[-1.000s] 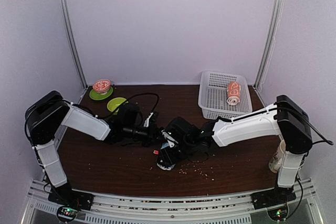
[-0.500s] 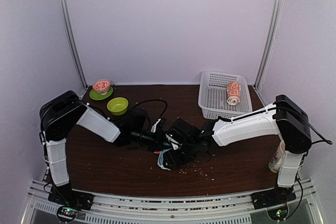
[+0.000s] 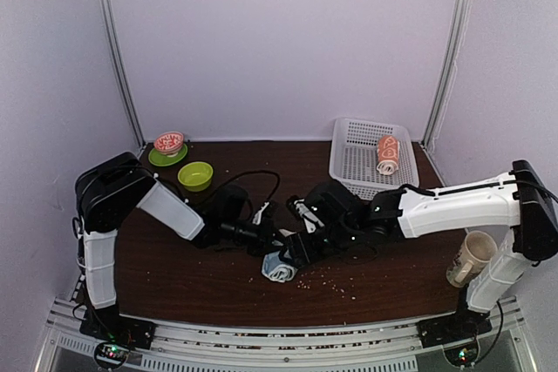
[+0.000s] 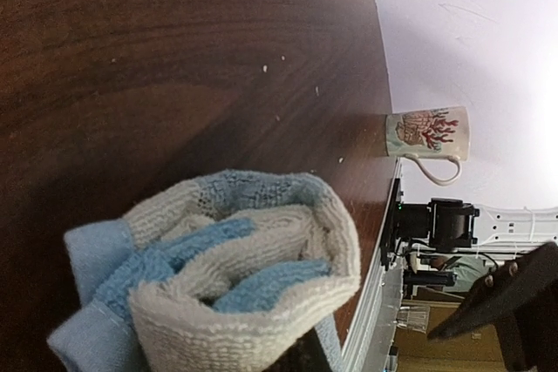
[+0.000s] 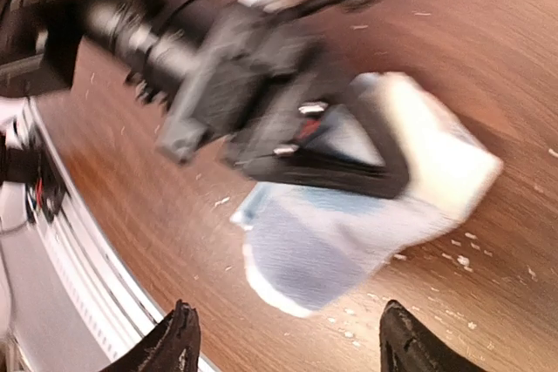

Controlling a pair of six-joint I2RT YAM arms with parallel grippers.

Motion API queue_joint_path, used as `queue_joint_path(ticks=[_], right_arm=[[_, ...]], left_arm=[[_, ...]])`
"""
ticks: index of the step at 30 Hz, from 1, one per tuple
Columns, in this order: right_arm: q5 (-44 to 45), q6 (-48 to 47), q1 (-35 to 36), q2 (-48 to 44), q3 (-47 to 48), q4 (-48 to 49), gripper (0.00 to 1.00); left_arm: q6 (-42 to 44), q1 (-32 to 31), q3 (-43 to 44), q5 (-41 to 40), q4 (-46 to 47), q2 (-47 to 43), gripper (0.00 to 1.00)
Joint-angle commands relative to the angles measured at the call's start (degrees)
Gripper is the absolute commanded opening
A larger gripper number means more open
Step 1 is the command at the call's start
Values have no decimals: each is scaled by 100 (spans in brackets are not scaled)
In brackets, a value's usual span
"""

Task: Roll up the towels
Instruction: Roll the towel at the center of the board.

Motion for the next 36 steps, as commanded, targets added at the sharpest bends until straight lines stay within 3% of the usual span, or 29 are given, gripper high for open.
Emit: queue_joint_path(ticks=[1, 5, 9, 16, 25, 36], right_arm=[[177, 1253, -414, -302, -667, 762, 70], [-155, 2081, -639, -102, -1060, 1640, 70], [-354, 2288, -616, 294, -816, 1771, 71], [-292, 2249, -655, 726, -513, 1634, 69], [-157, 2170, -694, 791, -270, 1437, 66], [-175, 2209, -573, 801, -139, 1134, 66]], left_arm=[[-85, 29, -322, -230, -103, 41, 0], [-54, 79, -562, -375, -169, -254, 0], [99, 92, -681, -489, -420, -486, 0], [337, 100, -671, -484, -780, -900, 1], [1174, 106, -457, -838, -2437, -2115, 18], [1577, 102, -736, -1649, -3267, -2950, 14]])
